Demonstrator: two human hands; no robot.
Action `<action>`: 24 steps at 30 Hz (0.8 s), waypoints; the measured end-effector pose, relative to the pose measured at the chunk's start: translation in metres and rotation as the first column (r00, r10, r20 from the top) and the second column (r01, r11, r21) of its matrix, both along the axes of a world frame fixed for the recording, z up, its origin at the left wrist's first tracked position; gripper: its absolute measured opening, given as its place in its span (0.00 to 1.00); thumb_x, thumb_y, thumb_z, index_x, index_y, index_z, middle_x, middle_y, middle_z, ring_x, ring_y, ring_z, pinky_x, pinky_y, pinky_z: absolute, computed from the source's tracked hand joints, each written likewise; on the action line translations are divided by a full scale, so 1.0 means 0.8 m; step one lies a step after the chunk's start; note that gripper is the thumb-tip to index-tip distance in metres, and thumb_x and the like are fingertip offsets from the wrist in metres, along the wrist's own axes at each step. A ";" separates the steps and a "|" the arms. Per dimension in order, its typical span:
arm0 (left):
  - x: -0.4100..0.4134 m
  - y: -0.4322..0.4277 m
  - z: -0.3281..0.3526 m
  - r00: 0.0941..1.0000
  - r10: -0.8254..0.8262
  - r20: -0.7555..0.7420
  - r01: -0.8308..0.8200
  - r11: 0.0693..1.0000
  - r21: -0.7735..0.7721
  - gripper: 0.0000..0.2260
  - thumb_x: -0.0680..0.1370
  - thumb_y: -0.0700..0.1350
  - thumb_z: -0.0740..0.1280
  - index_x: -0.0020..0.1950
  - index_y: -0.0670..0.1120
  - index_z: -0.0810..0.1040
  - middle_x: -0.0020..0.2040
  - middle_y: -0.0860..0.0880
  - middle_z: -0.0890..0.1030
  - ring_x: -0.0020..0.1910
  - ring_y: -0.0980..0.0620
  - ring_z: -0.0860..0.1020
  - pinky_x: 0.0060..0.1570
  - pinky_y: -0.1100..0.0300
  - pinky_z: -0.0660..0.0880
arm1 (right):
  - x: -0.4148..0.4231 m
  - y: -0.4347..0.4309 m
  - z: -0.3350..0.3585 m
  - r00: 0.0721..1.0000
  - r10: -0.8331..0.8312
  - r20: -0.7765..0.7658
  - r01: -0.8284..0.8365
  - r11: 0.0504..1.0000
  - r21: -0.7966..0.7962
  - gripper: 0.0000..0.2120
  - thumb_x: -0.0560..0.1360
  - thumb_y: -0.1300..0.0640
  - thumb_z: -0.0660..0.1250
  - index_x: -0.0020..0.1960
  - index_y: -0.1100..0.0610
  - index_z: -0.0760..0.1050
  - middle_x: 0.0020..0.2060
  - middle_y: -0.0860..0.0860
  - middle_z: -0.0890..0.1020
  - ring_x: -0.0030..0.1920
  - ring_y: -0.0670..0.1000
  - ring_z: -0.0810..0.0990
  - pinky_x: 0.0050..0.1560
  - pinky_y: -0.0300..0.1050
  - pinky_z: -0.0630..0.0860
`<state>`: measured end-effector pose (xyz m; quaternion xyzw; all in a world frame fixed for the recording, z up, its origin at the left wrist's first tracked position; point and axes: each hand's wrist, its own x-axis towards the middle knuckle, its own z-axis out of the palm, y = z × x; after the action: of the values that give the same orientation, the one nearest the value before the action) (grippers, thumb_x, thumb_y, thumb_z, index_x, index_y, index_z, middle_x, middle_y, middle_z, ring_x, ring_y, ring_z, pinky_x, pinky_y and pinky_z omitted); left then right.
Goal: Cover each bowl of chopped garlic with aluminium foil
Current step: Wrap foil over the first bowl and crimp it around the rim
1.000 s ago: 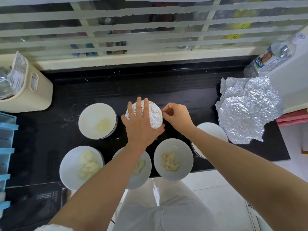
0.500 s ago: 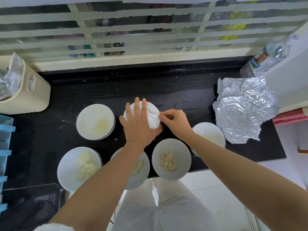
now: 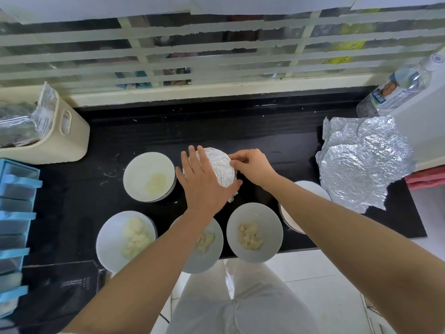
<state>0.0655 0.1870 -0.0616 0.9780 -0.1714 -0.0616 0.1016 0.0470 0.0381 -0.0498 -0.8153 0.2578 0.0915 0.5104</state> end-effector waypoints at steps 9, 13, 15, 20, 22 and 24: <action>0.010 0.003 -0.017 0.986 -0.159 0.040 0.154 0.982 0.113 0.46 0.68 0.74 0.54 0.79 0.48 0.57 0.79 0.46 0.59 0.76 0.35 0.58 0.62 0.33 0.66 | -0.011 -0.005 0.007 0.990 0.136 0.035 -0.137 0.990 0.020 0.20 0.76 0.67 0.62 0.61 0.48 0.80 0.51 0.45 0.84 0.51 0.49 0.82 0.56 0.42 0.78; 0.011 0.002 -0.016 0.986 -0.163 0.047 0.156 0.980 0.121 0.46 0.68 0.73 0.53 0.79 0.48 0.56 0.79 0.46 0.58 0.75 0.35 0.59 0.60 0.34 0.67 | -0.016 -0.003 0.000 0.992 0.106 0.072 -0.106 0.994 -0.012 0.21 0.74 0.68 0.65 0.60 0.49 0.80 0.47 0.48 0.85 0.49 0.48 0.83 0.55 0.43 0.79; 0.010 0.001 -0.015 0.986 -0.161 0.052 0.154 0.981 0.122 0.45 0.68 0.72 0.51 0.79 0.48 0.56 0.79 0.46 0.58 0.75 0.35 0.59 0.60 0.34 0.67 | -0.014 -0.001 -0.002 0.994 0.076 0.078 -0.072 0.996 -0.055 0.19 0.73 0.67 0.67 0.58 0.50 0.81 0.45 0.48 0.85 0.46 0.46 0.83 0.54 0.44 0.80; 0.010 0.002 -0.015 0.985 -0.160 0.062 0.153 0.982 0.111 0.45 0.67 0.72 0.51 0.79 0.48 0.57 0.79 0.46 0.59 0.75 0.35 0.59 0.60 0.34 0.67 | -0.016 0.008 -0.003 0.998 0.001 0.066 0.011 0.982 -0.189 0.11 0.71 0.62 0.69 0.51 0.52 0.82 0.39 0.47 0.85 0.41 0.45 0.81 0.48 0.47 0.81; 0.010 0.002 -0.015 0.985 -0.162 0.065 0.154 0.981 0.113 0.45 0.68 0.72 0.51 0.79 0.48 0.57 0.79 0.46 0.59 0.75 0.35 0.59 0.59 0.34 0.67 | -0.019 0.012 -0.004 0.997 -0.048 0.068 0.060 0.979 -0.195 0.06 0.71 0.62 0.70 0.46 0.53 0.82 0.38 0.48 0.84 0.40 0.47 0.81 0.48 0.49 0.81; 0.009 0.002 -0.014 0.984 -0.165 0.063 0.157 0.981 0.113 0.45 0.68 0.72 0.51 0.79 0.48 0.57 0.79 0.46 0.59 0.75 0.35 0.59 0.59 0.34 0.67 | -0.021 0.017 -0.005 0.993 -0.095 0.073 0.108 0.974 -0.197 0.05 0.71 0.63 0.70 0.43 0.53 0.82 0.38 0.47 0.84 0.40 0.46 0.82 0.47 0.49 0.81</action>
<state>0.0731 0.1885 -0.0731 0.9666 -0.2499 -0.0437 0.0374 0.0299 0.0515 -0.0535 -0.8509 0.2909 0.0131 0.4373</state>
